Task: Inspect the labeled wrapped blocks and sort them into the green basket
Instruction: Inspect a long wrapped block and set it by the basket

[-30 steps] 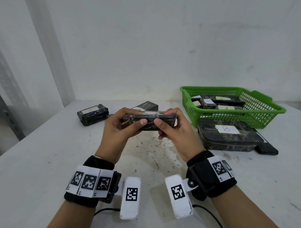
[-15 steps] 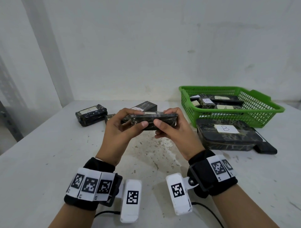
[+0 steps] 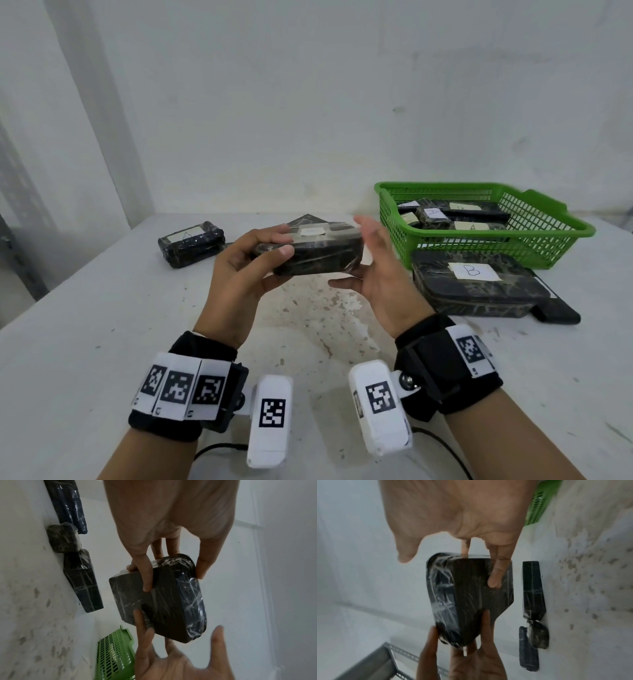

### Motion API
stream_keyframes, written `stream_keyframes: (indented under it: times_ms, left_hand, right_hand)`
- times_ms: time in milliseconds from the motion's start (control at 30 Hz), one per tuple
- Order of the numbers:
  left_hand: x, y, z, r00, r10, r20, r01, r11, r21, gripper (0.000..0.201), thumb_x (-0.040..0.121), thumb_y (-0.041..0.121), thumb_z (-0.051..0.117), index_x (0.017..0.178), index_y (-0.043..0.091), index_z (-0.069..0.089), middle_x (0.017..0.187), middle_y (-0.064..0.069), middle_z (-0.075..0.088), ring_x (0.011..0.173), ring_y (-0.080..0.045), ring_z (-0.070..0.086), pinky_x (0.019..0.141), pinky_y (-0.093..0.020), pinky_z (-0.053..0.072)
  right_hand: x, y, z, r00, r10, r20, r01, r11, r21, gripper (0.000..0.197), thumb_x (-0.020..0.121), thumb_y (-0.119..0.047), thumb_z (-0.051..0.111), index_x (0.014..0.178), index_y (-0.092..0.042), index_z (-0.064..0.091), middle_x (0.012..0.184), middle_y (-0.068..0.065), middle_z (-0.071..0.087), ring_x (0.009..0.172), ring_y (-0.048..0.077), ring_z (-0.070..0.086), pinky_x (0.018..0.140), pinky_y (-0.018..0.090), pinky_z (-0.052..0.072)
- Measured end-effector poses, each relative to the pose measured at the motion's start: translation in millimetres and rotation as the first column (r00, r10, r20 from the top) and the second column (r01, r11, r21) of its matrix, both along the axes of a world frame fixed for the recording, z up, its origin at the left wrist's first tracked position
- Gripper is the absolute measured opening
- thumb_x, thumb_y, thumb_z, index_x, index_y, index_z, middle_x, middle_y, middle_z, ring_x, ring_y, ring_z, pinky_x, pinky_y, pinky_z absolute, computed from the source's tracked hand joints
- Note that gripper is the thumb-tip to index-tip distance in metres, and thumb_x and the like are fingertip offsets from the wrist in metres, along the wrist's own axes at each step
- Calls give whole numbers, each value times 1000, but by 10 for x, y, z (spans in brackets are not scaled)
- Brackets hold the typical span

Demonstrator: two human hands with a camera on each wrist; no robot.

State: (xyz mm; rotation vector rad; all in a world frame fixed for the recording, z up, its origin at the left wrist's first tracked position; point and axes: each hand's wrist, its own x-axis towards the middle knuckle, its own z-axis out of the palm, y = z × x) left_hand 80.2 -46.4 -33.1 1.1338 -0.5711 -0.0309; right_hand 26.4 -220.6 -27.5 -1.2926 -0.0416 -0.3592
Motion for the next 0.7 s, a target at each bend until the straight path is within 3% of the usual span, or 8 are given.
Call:
stream_keyframes:
  times_ms: [100,200,267,367,467,567,633,700]
  left_hand:
    - [24,19,4,1000,0,-2,-1,1000,-19,23,69,26,72,83,7,68,128,-6,65,113,-21,64,80,-33,57]
    - [31,20,0,1000,16,-16,-17,1000,-20,10,76,10,62,85,7,63,130,-2,63,112,-15,64,76,-27,56]
    - [41,19,-11,999,29,-26,-30,999,-21,27,73,4,57,99,11,60,122,5,64,103,-12,65,72,-24,54]
    - [51,27,-5,995,77,-58,-76,997,29,57,69,1,60,123,18,52,123,-1,60,97,-14,66,72,-26,55]
    - [51,14,-8,989,98,-112,-91,993,74,69,81,-5,68,139,21,42,127,-8,60,108,-19,65,80,-31,54]
    - [80,33,-16,986,141,-90,-133,987,88,69,84,-15,59,141,20,40,123,-4,59,104,-16,66,82,-29,53]
    - [86,47,-16,992,120,-49,-113,986,125,70,76,-16,66,137,13,48,113,0,64,102,-18,67,84,-31,53]
    - [63,47,-7,996,85,-35,-79,987,139,66,68,-6,65,132,8,54,108,2,69,108,-27,66,84,-31,53]
  right_hand:
    - [20,-42,30,998,-11,-64,18,994,112,79,76,-60,64,140,-19,41,123,6,63,85,18,70,71,33,58]
    - [52,-66,-12,996,-15,-90,33,979,203,65,89,-25,66,144,-11,34,94,6,75,79,15,70,74,32,55]
    - [46,-71,-24,996,-5,-94,26,975,222,60,92,-3,61,143,-13,32,87,6,74,80,16,68,79,31,55]
    - [28,-76,-27,997,18,-74,-6,987,162,65,89,9,58,144,-13,33,100,13,69,85,18,65,82,29,56]
    - [49,-87,-59,996,6,-90,-5,1000,7,65,87,16,55,143,-12,41,110,14,67,94,17,65,80,26,55]
    - [31,-89,-54,999,9,-51,-15,993,-117,55,85,15,56,134,-10,55,121,12,68,105,16,64,85,23,51]
    - [6,-102,-16,999,6,-32,-10,992,-128,41,89,3,61,128,-11,61,118,4,70,99,4,65,77,13,47]
    - [-6,-122,9,1000,-11,-12,9,991,-136,33,92,-2,61,123,-12,63,112,1,70,85,-5,64,65,6,43]
